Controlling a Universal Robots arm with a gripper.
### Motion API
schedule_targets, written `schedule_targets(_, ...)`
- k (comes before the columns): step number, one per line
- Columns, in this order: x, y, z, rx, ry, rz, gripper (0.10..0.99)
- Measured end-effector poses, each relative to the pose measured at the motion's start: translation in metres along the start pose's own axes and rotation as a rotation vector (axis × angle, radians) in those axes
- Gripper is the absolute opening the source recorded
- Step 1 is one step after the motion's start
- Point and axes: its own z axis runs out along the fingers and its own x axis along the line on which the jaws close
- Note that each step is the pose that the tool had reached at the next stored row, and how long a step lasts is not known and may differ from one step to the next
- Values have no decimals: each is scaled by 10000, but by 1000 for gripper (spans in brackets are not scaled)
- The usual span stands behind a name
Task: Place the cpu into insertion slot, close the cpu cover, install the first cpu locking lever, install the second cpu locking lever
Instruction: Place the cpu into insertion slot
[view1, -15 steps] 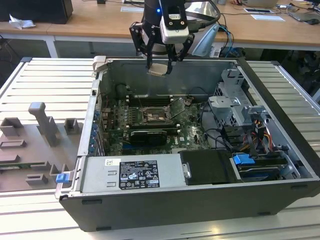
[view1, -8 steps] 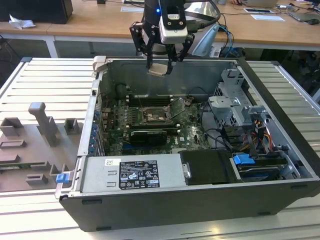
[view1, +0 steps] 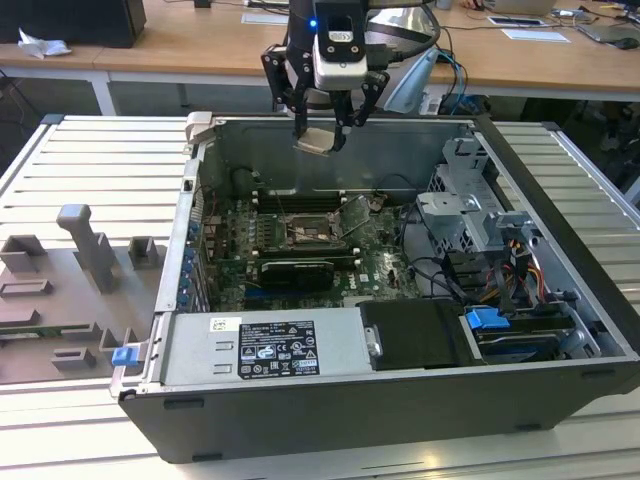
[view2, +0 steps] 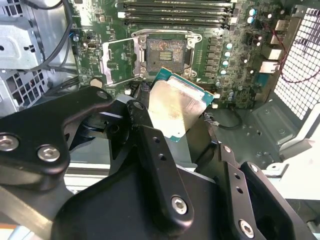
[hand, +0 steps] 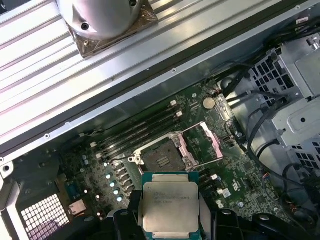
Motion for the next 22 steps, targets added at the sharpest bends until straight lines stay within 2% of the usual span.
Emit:
schedule_targets(6,0,-1,9,1,-17,337,537)
schedule_targets(10,0,-2,29,-5,-49,778,537)
schedule_targets(14,0,-4,41,11,-40,893,537)
schedule_targets(18,-1,-6,66,31,-61,1029,537)
schedule_targets(22,-1,-7,78,30,-106,1472,537)
